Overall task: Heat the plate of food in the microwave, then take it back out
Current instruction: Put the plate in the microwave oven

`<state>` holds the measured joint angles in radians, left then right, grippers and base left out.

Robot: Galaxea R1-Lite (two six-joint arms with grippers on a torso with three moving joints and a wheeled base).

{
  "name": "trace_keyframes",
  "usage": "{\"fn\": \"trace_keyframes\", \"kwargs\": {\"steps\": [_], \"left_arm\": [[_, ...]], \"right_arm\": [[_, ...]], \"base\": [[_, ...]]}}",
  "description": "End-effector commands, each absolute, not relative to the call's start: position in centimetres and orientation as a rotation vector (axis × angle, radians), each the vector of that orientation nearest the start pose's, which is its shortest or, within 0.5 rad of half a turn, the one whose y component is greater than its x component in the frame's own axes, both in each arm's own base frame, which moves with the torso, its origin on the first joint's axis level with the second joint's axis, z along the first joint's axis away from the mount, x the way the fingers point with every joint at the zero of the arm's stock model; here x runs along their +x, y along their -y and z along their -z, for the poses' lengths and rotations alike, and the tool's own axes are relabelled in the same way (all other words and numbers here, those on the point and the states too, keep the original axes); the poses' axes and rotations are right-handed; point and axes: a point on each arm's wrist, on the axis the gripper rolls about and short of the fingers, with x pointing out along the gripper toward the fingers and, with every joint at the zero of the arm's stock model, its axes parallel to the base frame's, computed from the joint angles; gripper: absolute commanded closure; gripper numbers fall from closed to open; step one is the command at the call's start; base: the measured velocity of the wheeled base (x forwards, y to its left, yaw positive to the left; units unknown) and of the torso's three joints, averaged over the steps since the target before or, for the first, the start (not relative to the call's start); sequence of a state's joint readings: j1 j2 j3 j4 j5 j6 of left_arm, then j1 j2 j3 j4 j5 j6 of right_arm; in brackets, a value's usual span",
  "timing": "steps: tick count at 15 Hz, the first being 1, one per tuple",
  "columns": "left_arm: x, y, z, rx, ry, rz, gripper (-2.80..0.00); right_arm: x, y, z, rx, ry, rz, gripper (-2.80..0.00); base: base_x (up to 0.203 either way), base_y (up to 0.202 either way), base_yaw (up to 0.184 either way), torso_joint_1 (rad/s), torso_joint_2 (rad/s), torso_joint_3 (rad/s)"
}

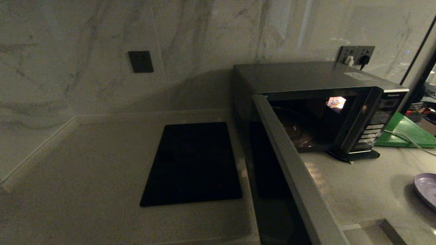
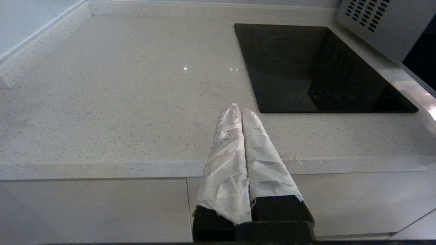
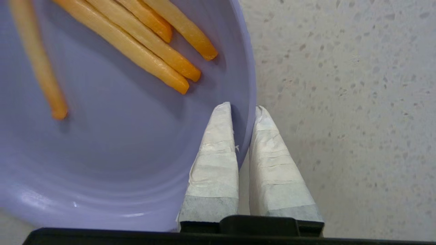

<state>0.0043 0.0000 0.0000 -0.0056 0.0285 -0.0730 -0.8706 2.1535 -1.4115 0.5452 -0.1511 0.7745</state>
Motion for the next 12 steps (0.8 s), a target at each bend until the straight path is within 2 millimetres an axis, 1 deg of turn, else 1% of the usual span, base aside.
{"fn": "trace_keyframes", "kwargs": {"steps": [1, 5, 12], "left_arm": [[-2.3, -0.1, -7.6, -0.074, 0.006, -0.034, 0.00], [-2.3, -0.1, -7.6, -0.074, 0.006, -0.034, 0.00], [-2.3, -0.1, -7.6, -0.074, 0.006, -0.034, 0.00]], "right_arm": [[23.3, 28.1, -10.5, 1.076, -0.836, 1.346, 0.00], [22.5, 27.2, -10.9, 1.077, -0.844, 1.342, 0.00], [22.0, 26.7, -12.3, 1.082, -0.810, 1.314, 0.00]], "base": [[0.000, 0.000, 0.000, 0.000, 0.00, 0.000], [0.000, 0.000, 0.000, 0.000, 0.00, 0.000], [0.000, 0.000, 0.000, 0.000, 0.00, 0.000]]}}
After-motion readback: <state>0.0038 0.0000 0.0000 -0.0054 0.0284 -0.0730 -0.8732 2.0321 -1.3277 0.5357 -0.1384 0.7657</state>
